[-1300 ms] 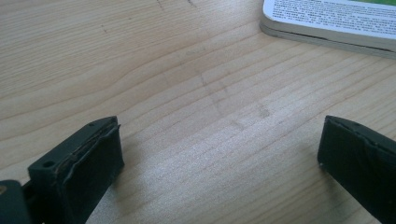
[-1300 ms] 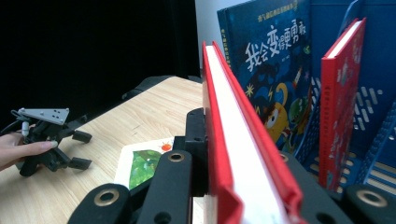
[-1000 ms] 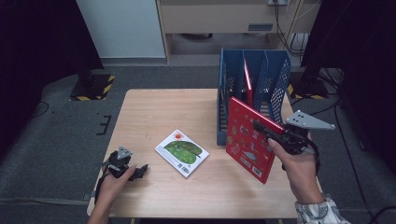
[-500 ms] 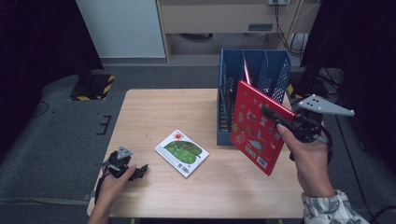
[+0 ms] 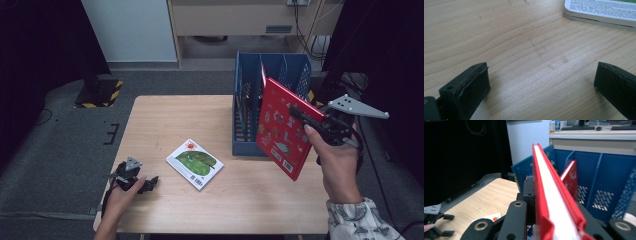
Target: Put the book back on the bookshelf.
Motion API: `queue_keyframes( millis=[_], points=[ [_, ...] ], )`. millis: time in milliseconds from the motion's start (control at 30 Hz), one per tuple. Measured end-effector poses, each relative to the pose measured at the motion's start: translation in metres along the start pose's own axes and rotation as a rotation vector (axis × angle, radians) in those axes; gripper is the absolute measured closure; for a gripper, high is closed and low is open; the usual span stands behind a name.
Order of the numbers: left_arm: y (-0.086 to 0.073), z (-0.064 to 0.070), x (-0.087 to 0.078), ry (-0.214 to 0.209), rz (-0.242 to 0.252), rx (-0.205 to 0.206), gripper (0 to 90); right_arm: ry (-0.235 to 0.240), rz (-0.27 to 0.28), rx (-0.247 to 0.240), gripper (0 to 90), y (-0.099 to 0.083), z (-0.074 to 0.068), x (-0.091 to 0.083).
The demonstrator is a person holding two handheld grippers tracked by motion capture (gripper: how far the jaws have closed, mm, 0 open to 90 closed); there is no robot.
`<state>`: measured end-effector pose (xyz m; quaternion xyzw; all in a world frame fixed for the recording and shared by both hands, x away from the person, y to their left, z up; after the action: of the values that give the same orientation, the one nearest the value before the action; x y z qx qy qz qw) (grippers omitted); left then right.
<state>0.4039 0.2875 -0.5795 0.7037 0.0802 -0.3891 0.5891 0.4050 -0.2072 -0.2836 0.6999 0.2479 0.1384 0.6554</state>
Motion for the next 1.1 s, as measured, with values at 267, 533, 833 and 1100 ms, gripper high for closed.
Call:
queue_keyframes(
  millis=[267,533,833,1100],
  points=[
    [0.000,0.000,0.000,0.000,0.000,0.000,0.0,-0.035,0.003,0.002,79.2,0.001,0.012,-0.012],
    [0.000,0.000,0.000,-0.001,-0.002,0.003,0.0,-0.073,0.001,-0.002,79.2,0.002,0.023,-0.013],
    [0.000,0.000,0.000,-0.002,-0.001,0.004,0.0,-0.123,0.000,-0.016,79.2,0.008,0.033,0.000],
    [0.000,0.000,0.000,-0.003,-0.001,0.005,0.0,-0.182,-0.004,-0.032,79.3,0.010,0.045,0.022]
  ],
)
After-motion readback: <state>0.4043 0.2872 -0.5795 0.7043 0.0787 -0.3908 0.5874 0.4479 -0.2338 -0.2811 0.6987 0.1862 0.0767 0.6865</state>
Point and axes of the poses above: each handheld gripper's, and its own axes: x roughly forward along the jaws, y roughly out of its top, z roughly to its right, the point moved 6 cm from there along x, roughly forward along the jaws, and after that the axes turned 6 degrees about z, right-handed, at the moved point
